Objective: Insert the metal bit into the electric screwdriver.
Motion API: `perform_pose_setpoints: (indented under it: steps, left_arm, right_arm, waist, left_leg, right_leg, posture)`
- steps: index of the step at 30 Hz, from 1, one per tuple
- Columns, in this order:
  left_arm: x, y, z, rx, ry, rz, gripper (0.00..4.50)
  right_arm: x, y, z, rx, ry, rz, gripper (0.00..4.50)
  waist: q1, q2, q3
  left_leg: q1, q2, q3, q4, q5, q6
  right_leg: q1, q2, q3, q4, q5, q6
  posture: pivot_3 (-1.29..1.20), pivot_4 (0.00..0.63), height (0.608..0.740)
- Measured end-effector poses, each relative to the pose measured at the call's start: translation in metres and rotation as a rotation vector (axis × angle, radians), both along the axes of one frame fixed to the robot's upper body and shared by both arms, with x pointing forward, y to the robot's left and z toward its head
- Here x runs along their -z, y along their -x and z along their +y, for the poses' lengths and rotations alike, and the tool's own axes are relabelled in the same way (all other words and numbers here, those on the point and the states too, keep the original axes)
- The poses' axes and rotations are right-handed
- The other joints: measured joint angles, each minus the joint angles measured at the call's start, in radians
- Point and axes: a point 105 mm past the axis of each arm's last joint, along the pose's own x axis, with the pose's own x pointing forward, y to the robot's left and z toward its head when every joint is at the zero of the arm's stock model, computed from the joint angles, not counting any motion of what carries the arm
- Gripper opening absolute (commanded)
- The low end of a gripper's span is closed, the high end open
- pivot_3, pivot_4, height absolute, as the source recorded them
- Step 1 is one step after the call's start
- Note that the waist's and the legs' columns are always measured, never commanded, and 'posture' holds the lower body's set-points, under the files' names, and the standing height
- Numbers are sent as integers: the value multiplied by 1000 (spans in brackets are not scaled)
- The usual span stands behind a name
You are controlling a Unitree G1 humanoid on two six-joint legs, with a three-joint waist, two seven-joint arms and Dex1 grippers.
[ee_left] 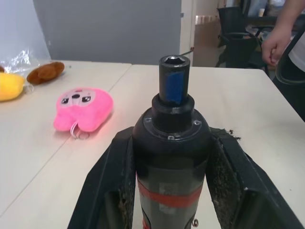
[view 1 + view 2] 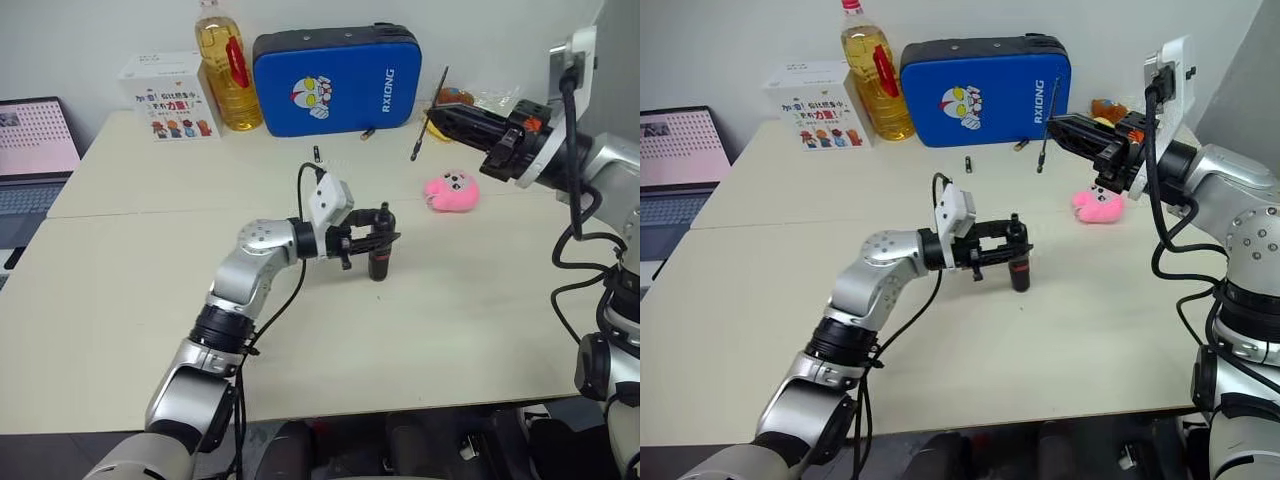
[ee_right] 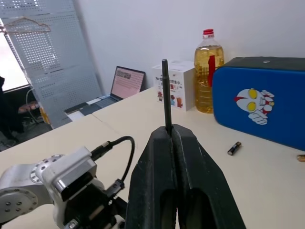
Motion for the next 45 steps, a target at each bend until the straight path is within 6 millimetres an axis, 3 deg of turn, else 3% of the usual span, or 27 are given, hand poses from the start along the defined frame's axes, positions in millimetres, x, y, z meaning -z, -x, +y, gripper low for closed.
perform_pose_setpoints:
  steps: [10, 23, 45]
  left_arm:
    - [2, 0, -19, -28, -14, -25, 1681]
    - [1, -2, -14, -71, -14, -14, 1681]
    - [-1, -9, -11, -84, -24, -15, 1681]
  right_arm:
    - [5, 9, -1, -85, -12, 59, 0]
    - [20, 8, -6, -60, 0, 95, 0]
    - [32, 10, 3, -43, -21, 101, 0]
  waist:
    - [1, 0, 0]
    - [0, 0, 0]
    - [-2, 0, 0]
  left_leg:
    - [1, 0, 0, 1, 0, 0]
    - [2, 0, 0, 0, 0, 0]
    - [3, 0, 0, 0, 0, 0]
  right_leg:
    - [2, 0, 0, 0, 0, 0]
    - [2, 0, 0, 1, 0, 0]
    - [2, 1, 1, 1, 0, 0]
  posture:
    - [0, 150, 740]
    - [0, 150, 740]
    - [0, 150, 740]
